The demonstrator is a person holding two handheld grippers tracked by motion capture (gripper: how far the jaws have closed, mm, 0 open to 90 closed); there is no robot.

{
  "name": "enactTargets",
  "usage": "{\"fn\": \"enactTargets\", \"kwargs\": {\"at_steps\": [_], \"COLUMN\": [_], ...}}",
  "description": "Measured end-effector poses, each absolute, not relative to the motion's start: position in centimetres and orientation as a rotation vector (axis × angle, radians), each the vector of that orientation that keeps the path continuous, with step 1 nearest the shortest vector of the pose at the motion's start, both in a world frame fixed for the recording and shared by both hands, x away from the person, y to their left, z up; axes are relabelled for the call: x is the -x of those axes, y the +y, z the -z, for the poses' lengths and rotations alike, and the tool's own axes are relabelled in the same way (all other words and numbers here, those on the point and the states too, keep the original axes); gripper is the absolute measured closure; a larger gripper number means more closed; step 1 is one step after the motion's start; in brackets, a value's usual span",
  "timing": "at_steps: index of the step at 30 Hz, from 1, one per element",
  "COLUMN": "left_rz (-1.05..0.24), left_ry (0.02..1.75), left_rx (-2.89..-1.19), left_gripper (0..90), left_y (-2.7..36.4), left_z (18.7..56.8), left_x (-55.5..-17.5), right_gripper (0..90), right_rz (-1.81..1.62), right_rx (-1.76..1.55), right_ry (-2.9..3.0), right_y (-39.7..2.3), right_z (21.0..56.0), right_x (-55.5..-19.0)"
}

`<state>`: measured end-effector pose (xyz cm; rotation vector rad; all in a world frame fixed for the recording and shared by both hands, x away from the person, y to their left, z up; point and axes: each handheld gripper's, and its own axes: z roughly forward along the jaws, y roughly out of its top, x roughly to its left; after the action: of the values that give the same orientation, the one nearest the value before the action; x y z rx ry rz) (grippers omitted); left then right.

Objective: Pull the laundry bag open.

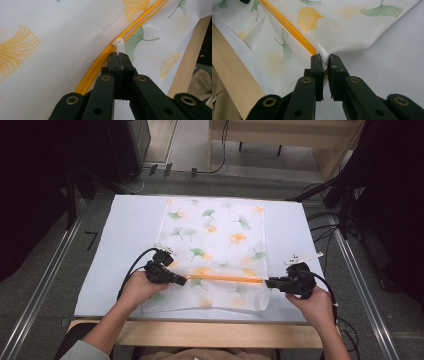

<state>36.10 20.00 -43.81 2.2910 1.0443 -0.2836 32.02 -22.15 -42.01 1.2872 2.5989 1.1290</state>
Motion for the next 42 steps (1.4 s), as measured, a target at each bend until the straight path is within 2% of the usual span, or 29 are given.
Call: {"fn": "enactTargets", "kwargs": {"at_steps": [24,42], "left_rz": [0.271,0.278], "left_ry": [1.128,1.142], "left_rx": [-2.270,-2.253], "left_gripper": [90.0,90.0], "left_y": [24.0,24.5], "left_z": [43.8,43.7], "left_x": [-35.3,-35.4], "right_gripper": [84.9,84.9], "right_rz": [-1.121,-1.118], "right_rx": [-1.276,-1.274], "right_ry": [2.607,2.612], "right_y": [-21.9,-21.8], "right_z": [42.0,42.1], "right_x": [-32.6,-32.7]}}
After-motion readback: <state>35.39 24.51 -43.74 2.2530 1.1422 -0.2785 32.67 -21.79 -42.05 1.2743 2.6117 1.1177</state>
